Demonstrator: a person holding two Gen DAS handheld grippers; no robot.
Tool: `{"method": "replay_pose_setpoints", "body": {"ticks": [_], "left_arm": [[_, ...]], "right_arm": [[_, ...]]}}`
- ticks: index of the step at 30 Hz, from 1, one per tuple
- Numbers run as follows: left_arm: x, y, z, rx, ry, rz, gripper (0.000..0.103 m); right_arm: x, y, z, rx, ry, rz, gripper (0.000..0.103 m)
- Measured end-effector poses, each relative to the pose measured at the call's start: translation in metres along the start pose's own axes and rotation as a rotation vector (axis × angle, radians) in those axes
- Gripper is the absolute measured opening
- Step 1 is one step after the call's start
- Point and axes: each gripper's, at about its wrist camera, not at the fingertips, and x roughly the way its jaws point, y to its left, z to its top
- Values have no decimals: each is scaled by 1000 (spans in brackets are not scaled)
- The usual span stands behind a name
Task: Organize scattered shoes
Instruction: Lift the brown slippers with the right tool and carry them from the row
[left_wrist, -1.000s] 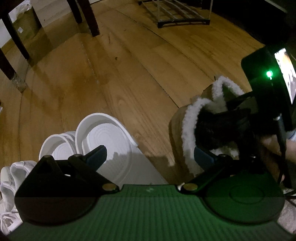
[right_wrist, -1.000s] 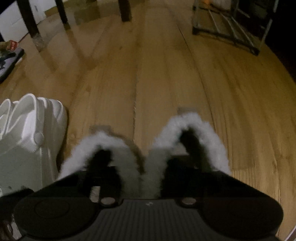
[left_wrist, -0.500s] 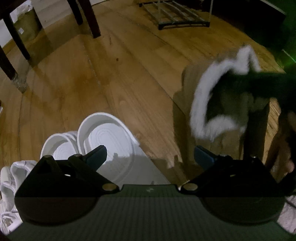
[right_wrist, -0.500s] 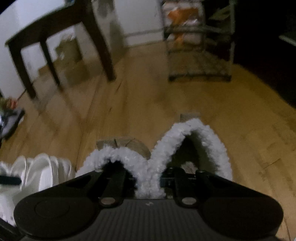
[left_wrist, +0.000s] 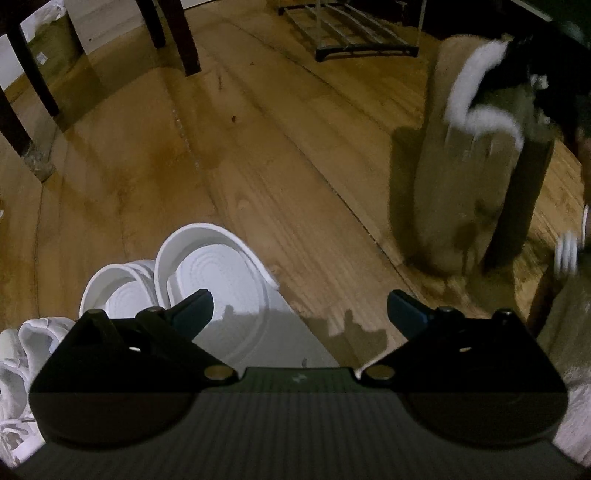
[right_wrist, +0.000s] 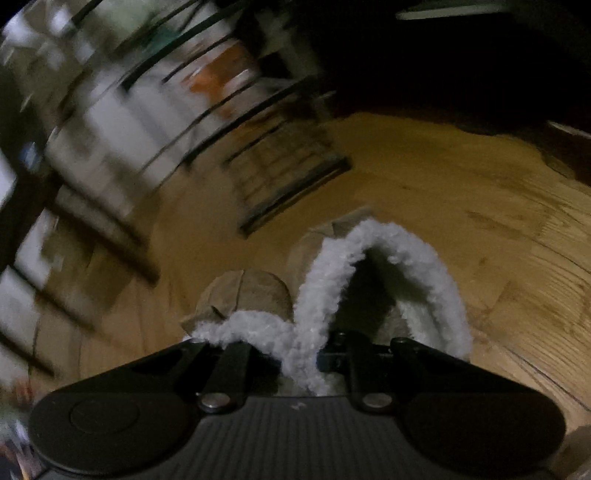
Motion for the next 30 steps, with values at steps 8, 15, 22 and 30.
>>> {"method": "replay_pose_setpoints", "body": {"ticks": [8,15,22,30], "left_arm": [[3,6,3,-33,-1,3,102],[8,9,2,-42,16,0,102],[9,12,2,-54,22,0,102],[6,14,-1,-63,19,-8,102]], "right_arm": [[14,-44,81,234,-102,-100,13],[35,-111,125,458,-172,-265,14],[71,-139,128,333,-105,-454,64],[31,-161,101,210,-11,-338,92]]}}
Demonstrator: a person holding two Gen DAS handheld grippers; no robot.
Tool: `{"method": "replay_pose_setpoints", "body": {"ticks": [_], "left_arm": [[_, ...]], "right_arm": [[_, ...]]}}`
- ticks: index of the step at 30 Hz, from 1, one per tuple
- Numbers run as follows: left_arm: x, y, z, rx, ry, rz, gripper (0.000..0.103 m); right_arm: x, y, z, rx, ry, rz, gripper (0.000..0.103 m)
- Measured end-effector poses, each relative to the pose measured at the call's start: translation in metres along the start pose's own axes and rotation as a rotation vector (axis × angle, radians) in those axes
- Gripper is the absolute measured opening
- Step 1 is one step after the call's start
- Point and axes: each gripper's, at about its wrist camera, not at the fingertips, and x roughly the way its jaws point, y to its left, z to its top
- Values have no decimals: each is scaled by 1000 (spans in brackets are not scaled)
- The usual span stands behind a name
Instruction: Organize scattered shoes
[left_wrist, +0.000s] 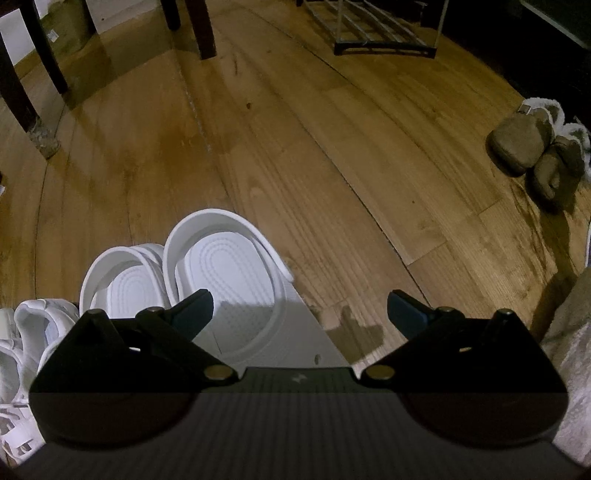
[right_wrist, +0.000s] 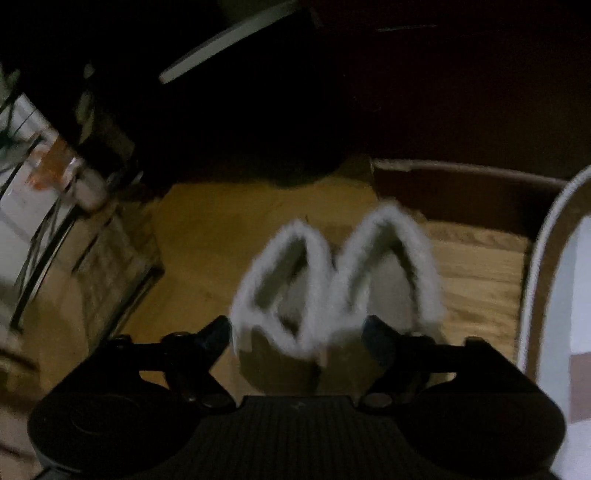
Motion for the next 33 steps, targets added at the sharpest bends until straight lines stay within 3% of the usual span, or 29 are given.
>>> {"method": "replay_pose_setpoints", "body": {"ticks": [3,8,11,15,17,18,20,21,24,27,29,31,33], "left_arm": [[-2,2,0,-8,-2,-3,102],[-6,6,2,-18,-15,4,102],[-8,11,4,-43,-20,8,102],[-8,20,5,-67,0,6,102],[-11,24,5,-67,7,7,102],[-21,36,5,-80,4,23,102],[-38,57,1,-116,-14,50,102],[-47,68,-1,-134,-24,62,102],[-84,128,-33,-267,-19,113,103],[-97,161,-65,-340,22,154,103],[-105,179,-93,-410,27,168,103],[-110,190,-118,-465,28,155,103],[-116,199,-143,-520,22,140,103]], "right_arm": [[6,-26,-15,31,63,-30,92],[35,-35,-34,106,174,-52,87],[41,-17,-43,61,159,-87,89],[42,-6,-50,35,185,-40,88],[40,-2,-53,10,210,-34,79],[26,1,-59,20,226,-22,73],[-3,10,-71,32,245,18,75],[-31,29,-88,-30,242,92,76],[-84,109,-153,-376,323,288,80],[-118,182,-230,-661,474,424,80],[-133,212,-269,-758,526,480,80],[-150,252,-330,-907,566,530,80],[-154,277,-378,-1008,545,526,80]]}}
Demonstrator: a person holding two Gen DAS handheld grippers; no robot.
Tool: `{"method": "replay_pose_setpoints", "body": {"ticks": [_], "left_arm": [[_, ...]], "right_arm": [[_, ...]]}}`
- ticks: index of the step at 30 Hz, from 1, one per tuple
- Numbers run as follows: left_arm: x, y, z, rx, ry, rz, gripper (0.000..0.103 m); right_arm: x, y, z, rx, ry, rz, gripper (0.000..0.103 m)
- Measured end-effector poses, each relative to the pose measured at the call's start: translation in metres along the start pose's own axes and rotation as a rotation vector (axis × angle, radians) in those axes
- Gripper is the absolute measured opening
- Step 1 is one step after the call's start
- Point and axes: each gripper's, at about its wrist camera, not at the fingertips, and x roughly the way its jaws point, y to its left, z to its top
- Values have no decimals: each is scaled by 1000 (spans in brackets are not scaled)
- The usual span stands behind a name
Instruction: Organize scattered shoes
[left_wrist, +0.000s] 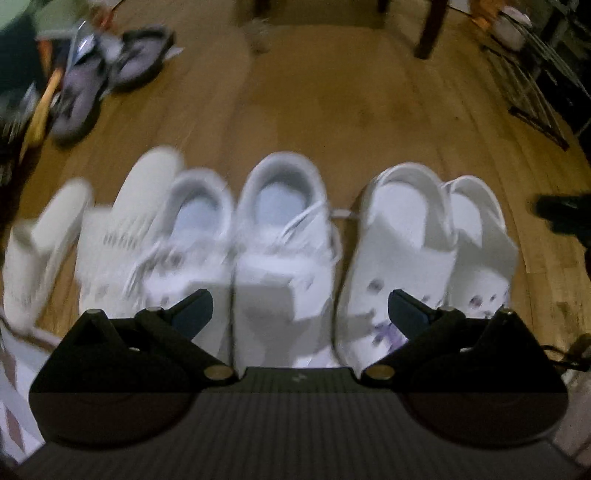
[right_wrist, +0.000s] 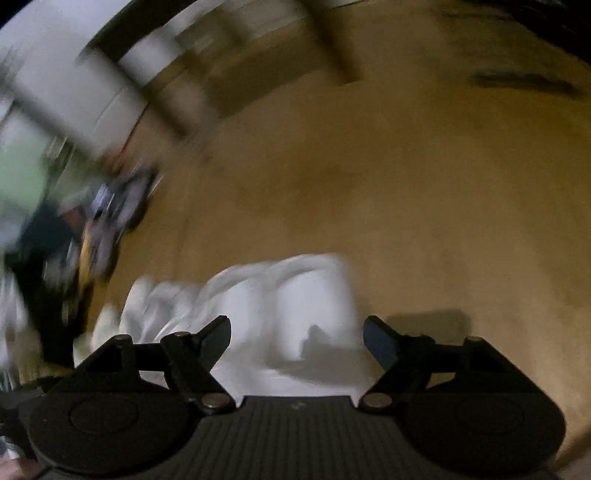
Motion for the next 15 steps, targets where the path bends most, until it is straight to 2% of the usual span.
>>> {"method": "replay_pose_setpoints", "body": {"ticks": [2,4,5,7,9,11,13,15], "left_arm": [[-1,10,-5,-33,-1,-5,103],[0,21,-5,-72,-13,-15,103],[0,22,-4,-77,-16,-13,103],[-1,26,-5,-107,-28,-7,103],[-1,29,-7,-134,-39,-6,103],[-4,37,-7,-212,-70,-46,103],[-10,46,-8,-277,-107,-18,103],[-15,46,-8,-286,-126,12,103]], "right_arm": [[24,31,3,-67,7,-38,76],[57,54,7,-147,7,-136,68],[64,57,5,-155,16,-158,68],[93,49,6,-114,100,-214,60],[108,48,-7,-119,181,-217,59],[113,55,-19,-151,238,-217,65],[121,68,-20,-285,313,-238,66],[125,73,-21,-346,351,-255,66]]}}
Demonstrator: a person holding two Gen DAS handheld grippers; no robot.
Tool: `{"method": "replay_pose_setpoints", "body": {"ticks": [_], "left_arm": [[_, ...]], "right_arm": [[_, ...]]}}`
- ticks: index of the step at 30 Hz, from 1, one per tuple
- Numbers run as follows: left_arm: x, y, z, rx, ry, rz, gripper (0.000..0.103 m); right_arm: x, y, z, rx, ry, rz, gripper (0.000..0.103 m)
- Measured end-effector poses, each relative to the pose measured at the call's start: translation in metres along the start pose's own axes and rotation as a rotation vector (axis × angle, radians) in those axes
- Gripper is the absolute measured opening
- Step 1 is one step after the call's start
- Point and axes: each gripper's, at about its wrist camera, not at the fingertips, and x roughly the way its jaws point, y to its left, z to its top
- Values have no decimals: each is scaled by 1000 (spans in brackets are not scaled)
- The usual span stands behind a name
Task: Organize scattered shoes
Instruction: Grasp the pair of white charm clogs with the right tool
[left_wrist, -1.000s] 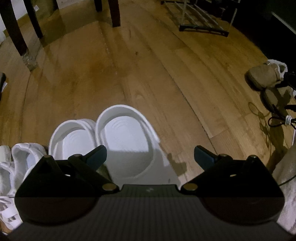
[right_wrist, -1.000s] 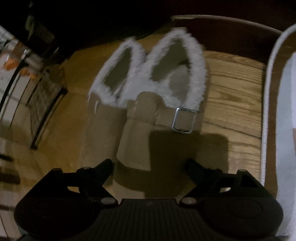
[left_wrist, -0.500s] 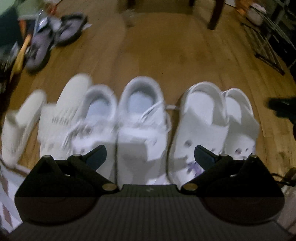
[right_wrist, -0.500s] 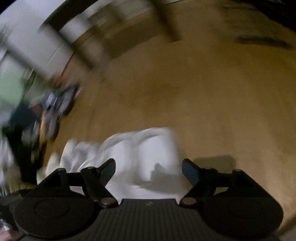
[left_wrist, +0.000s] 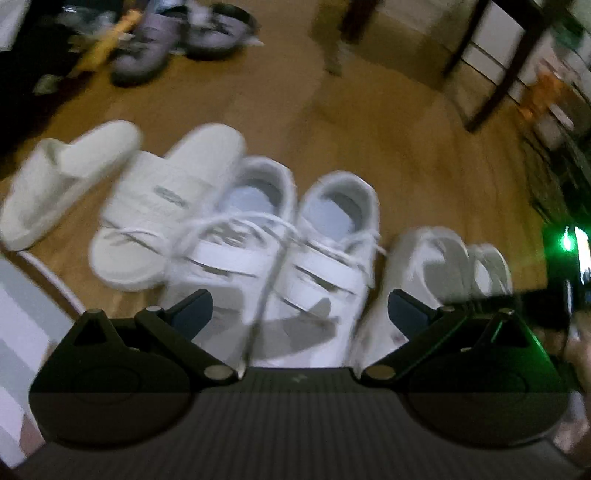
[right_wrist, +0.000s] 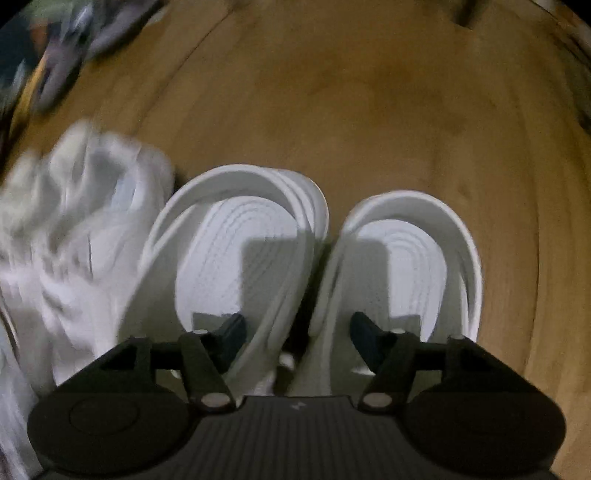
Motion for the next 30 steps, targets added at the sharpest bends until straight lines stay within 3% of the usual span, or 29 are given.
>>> {"method": "replay_pose_setpoints", "body": {"ticks": [3,5,6,10,22,30], "left_arm": [[-1,-3,-1,5,-10,-3,103],[1,-9,-2,27,-6,-12,103],[2,-11,-3,36,2,-14,103],[9,-13,-7,44,35,-22,103],[12,-21,-11,58,51,-23,103],[11,-35,-13,79,39,-26,103]], "right_arm": [[-2,-4,0,16,8,-5,64],[-7,-4,-3,35,-9,0,51],[-11,-5,-7,60,-39,14,36],[-20,-17,-27,151,-137,66,31],[-31,-30,-52,318,-287,26,29],[-46,-81,-75,609,-369,140,29]]}}
